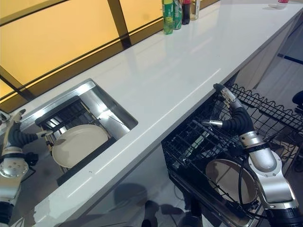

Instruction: Pick up plates and place into dishwasher.

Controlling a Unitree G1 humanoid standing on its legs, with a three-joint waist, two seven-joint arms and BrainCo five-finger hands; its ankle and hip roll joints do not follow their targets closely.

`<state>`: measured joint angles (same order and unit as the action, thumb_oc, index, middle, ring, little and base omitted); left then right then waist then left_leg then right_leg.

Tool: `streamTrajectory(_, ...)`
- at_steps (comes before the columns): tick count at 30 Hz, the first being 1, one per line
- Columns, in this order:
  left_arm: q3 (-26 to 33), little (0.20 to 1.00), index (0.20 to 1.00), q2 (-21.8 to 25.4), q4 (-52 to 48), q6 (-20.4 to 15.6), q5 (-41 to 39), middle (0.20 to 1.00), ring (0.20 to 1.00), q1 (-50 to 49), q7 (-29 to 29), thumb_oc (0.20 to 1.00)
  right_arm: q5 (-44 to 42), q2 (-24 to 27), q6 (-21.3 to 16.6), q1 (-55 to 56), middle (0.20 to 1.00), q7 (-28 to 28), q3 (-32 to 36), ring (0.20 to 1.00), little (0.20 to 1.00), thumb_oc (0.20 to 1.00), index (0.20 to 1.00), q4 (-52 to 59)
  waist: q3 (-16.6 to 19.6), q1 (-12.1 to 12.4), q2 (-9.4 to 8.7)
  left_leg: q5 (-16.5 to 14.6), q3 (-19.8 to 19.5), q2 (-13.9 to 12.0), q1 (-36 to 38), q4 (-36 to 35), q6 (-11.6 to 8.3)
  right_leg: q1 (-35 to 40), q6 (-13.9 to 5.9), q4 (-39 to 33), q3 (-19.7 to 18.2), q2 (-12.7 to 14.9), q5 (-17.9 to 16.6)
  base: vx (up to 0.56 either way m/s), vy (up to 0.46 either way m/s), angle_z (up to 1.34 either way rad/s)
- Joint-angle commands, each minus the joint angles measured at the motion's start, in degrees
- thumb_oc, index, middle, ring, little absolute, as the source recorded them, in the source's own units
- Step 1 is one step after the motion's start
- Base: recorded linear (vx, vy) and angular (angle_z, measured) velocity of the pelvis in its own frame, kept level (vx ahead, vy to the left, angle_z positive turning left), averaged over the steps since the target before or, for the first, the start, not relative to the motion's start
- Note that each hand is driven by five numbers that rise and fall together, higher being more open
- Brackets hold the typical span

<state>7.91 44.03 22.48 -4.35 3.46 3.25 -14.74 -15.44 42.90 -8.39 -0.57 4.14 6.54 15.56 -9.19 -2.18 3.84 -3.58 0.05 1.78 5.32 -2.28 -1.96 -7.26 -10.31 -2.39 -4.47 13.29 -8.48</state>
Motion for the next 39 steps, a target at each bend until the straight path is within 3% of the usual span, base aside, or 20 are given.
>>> streamTrajectory(1, 0.3, 1.0, 1.0, 4.7, 4.8, -1.0, -3.3, 1.0, 1.0, 5.6, 1.5, 1.0, -1.8, 3.3, -2.2, -5.4, 1.0, -1.1, -0.5, 1.0, 1.0, 1.0, 1.0, 1.8, -0.1, -0.9, -0.66, 2.4, 0.1, -0.3, -8.9, 5.2, -0.21, -0.9, -1.52, 7.8, 0.7, 3.7, 4.2, -0.06, 0.075, -0.07)
streamTrajectory(5, -1.8, 1.0, 1.0, 4.5, 8.9, -3.1, -7.2, 1.0, 1.0, 9.7, 4.6, 1.0, -1.5, 4.4, -1.5, -7.9, 1.0, -1.5, -1.5, 1.0, 1.0, 1.0, 1.0, 1.8, -2.3, -2.1, -0.11, 2.7, 0.8, -0.2, -10.4, 5.8, -0.42, -2.7, -1.14, 8.3, -0.3, 3.7, 3.6, -0.06, 0.103, -0.12)
streamTrajectory(12, -5.9, 1.0, 1.0, 3.9, 13.6, -3.2, -6.5, 1.0, 1.0, 13.5, 5.5, 1.0, -0.6, 6.5, -0.3, -12.0, 1.0, -1.1, -2.2, 1.0, 1.0, 1.0, 1.0, 0.7, -4.8, -3.9, 1.12, 3.1, 2.0, 0.6, -12.4, 6.3, -0.64, -5.1, -0.71, 8.0, -2.1, 3.9, 2.3, -0.03, 0.127, -0.11)
streamTrajectory(15, -7.1, 1.0, 1.0, 3.4, 16.0, 2.8, -4.7, 1.0, 1.0, 14.9, 6.6, 1.0, 0.0, 6.8, 0.1, -13.1, 1.0, -0.8, -2.4, 1.0, 1.0, 1.0, 1.0, 0.8, -5.4, -4.4, 1.49, 3.3, 2.3, 0.7, -12.9, 6.4, -0.76, -5.9, -0.48, 8.0, -2.6, 3.9, 1.9, 0.0, 0.093, -0.06)
streamTrajectory(19, -7.9, 1.0, 1.0, 4.0, 21.2, 6.1, -3.7, 1.0, 1.0, 17.4, 5.3, 1.0, 0.2, 7.4, 1.5, -14.5, 1.0, -1.0, -3.1, 1.0, 1.0, 1.0, 1.0, 1.8, -6.0, -5.2, 1.41, 3.5, 2.7, 0.8, -13.4, 6.3, -0.91, -6.5, -0.15, 7.8, -2.9, 4.0, 1.6, 0.01, 0.065, -0.1)
streamTrajectory(24, -9.9, 1.0, 1.0, 5.1, 27.3, 12.4, -0.1, 1.0, 1.0, 20.8, 9.0, 1.0, 0.5, 8.0, 3.3, -17.0, 1.0, -0.6, -4.1, 1.0, 1.0, 1.0, 1.0, 2.3, -6.8, -5.9, 1.8, 3.5, 2.8, 1.1, -14.4, 7.0, -1.17, -7.7, 0.25, 8.2, -3.3, 4.0, 1.5, 0.0, 0.067, -0.02)
streamTrajectory(29, -14.6, 1.0, 1.0, 8.0, 34.6, 18.9, 13.0, 1.0, 1.0, 21.6, 13.2, 1.0, 0.3, 8.4, 3.6, -17.5, 1.0, -0.6, -4.4, 1.0, 1.0, 1.0, 1.0, 2.7, -7.2, -6.3, 2.21, 3.6, 2.7, 1.3, -14.2, 6.7, -1.24, -7.0, 0.35, 7.7, -3.4, 4.2, 1.3, 0.0, 0.007, 0.0)
streamTrajectory(32, -17.1, 1.0, 1.0, 10.2, 37.1, 21.5, 16.1, 1.0, 1.0, 21.1, 14.7, 1.0, -0.5, 9.4, 3.5, -17.3, 1.0, -0.2, -4.7, 1.0, 1.0, 1.0, 1.0, 2.7, -7.1, -6.4, 2.57, 3.4, 2.7, 1.4, -13.6, 6.7, -1.35, -6.2, 0.24, 7.4, -3.4, 4.4, 1.5, 0.03, 0.034, -0.03)
streamTrajectory(37, -17.6, 1.0, 1.0, 10.7, 36.8, 19.5, 16.2, 1.0, 1.0, 20.3, 16.1, 1.0, -0.8, 9.9, 3.6, -17.9, 1.0, -0.1, -5.3, 1.0, 1.0, 1.0, 1.0, 2.0, -7.4, -6.2, 2.97, 3.2, 2.4, 1.6, -13.1, 6.9, -1.4, -5.4, 0.19, 7.6, -3.3, 4.5, 2.2, 0.01, 0.007, -0.01)
streamTrajectory(39, -18.4, 1.0, 1.0, 10.4, 36.1, 16.7, 16.7, 1.0, 1.0, 20.9, 18.9, 1.0, -0.2, 9.4, 4.3, -18.4, 1.0, 0.0, -5.4, 1.0, 1.0, 1.0, 1.0, 2.0, -7.5, -6.0, 3.13, 3.1, 2.1, 1.7, -13.1, 7.0, -1.43, -5.1, 0.19, 7.7, -3.2, 4.7, 2.3, 0.0, 0.0, 0.0)
